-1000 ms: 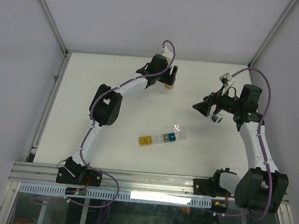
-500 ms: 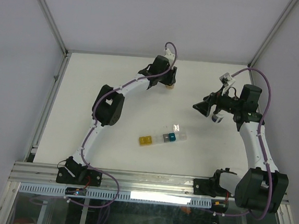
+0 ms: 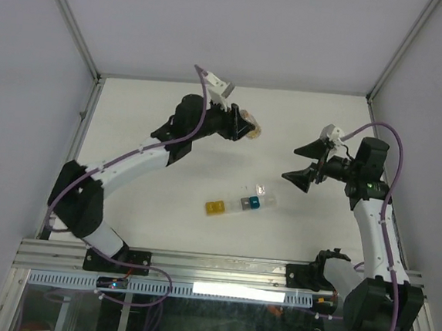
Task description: Sort the pills into containers
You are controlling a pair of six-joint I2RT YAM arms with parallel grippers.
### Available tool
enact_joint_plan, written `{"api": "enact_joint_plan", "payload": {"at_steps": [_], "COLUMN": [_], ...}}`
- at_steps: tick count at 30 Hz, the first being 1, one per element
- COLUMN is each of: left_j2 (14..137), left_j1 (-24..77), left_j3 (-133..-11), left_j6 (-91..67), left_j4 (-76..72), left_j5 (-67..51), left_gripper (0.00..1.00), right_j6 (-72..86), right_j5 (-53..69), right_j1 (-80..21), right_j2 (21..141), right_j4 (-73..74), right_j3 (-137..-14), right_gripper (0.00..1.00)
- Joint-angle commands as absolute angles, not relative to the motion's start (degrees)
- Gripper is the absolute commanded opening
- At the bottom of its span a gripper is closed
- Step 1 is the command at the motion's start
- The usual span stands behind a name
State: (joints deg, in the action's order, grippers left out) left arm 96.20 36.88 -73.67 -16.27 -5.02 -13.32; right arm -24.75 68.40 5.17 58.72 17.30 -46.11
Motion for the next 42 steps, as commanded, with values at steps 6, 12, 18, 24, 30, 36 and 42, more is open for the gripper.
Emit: {"api": "enact_joint_plan", "payload": {"at_steps": [6,12,18,24,30,36,42], "left_j2": [74.0,73.9,76.1,78.7,81.2,81.5,81.4], "left_j1": [53.0,61.6,65.0,66.7,67.0,67.1,67.1], "left_j3": [-47.9,-43.5,-42.3,-44.4,-46.0,-46.7,-45.8], "left_j6": [-28.8,-30.0,-33.6,-36.3,-40.8,-43.1,-45.0], "left_j4": [-37.9,-43.3,-46.3,-45.3,-45.0,-45.3,-45.5], "left_j5": [-8.3,6.6,14.3,17.5,18.2,17.7,17.1], "left_gripper": [0.0,0.0,0.0,0.0,0.0,0.0,0.0], "right_j6": [-41.0,-48.3,-45.4,-42.8,-42.0,-43.9,-44.3], "right_j5": [80.9,74.7,69.8,65.7,61.2,56.9,52.2], "right_j1": [3.8,-1.5,-6.6,-9.2,-11.6,-14.7,-19.0], "right_j2": [47.2,44.9,46.1,46.9,47.7,48.5,48.4], "right_j4": [25.4,32.2,29.0,24.6,21.3,21.1,19.2], "right_j3": [-48.0,-49.3,-47.3,-46.0,-44.6,-43.6,-42.6], "right_gripper": [1.0,0.99,0.97,0.9,0.8,0.77,0.72]}}
